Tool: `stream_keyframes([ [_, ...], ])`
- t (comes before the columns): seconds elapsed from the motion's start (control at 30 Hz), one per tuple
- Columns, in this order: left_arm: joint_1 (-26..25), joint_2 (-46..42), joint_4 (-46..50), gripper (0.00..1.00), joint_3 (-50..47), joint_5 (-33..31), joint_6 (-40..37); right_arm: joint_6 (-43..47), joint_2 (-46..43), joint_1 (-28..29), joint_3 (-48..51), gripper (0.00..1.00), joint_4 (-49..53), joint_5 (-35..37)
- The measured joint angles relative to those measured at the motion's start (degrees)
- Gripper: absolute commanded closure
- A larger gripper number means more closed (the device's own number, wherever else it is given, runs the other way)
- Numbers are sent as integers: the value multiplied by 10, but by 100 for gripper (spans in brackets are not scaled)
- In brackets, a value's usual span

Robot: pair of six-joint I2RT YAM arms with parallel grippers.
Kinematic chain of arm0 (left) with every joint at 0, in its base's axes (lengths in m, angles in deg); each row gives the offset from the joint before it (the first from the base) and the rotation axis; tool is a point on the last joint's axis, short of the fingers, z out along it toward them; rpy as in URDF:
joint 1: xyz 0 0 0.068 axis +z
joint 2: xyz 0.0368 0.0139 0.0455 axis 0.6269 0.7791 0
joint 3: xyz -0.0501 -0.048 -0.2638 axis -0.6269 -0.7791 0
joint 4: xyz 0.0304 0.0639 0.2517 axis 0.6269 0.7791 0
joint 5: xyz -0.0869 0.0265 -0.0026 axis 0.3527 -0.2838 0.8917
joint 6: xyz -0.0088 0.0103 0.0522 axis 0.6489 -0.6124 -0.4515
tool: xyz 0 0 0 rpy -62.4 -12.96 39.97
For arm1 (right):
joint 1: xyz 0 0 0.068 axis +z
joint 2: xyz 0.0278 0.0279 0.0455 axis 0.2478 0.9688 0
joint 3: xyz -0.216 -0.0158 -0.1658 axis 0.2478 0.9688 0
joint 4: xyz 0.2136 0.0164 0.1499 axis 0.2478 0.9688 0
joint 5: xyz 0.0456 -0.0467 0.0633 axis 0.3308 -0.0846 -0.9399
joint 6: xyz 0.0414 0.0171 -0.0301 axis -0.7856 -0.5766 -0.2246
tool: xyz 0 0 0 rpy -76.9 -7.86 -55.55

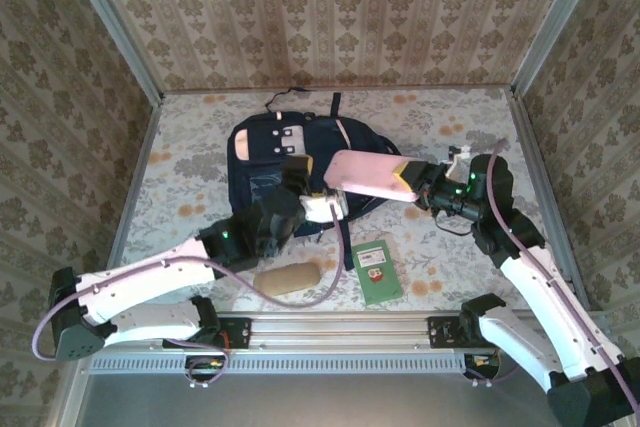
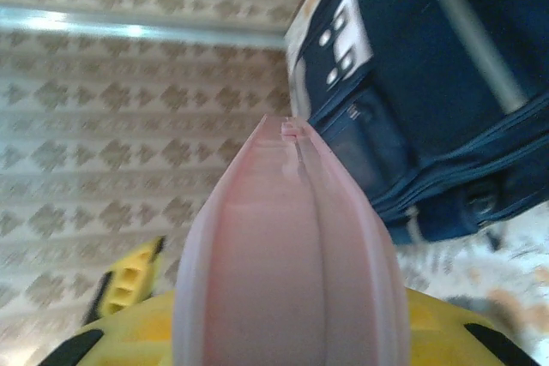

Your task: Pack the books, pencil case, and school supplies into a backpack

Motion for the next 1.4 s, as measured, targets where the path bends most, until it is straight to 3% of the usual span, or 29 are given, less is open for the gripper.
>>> stream_keyframes([
  [0.17, 121, 82, 98, 29, 119, 146, 245, 82, -13, -20, -15, 77, 90, 55],
  [0.3, 205, 172, 118, 30, 173, 288, 428, 131, -31, -22, -23, 76, 143, 107],
  [0.43, 249, 263, 86, 34, 183, 413, 597, 160, -43, -24, -23, 76, 174, 148],
  [0.67, 282, 441, 50, 44, 282, 528, 802, 193, -59, -26, -23, 76, 206, 205],
  [0.9, 283, 533, 36, 49, 353, 562, 878, 214, -70, -32, -23, 75, 217, 228],
  [1.17, 283, 553, 37, 49, 358, 560, 896, 218, -83, -38, -22, 74, 228, 228],
  [1.4, 280, 585, 39, 56, 388, 561, 904, 225, -83, -43, -16, 74, 227, 228],
])
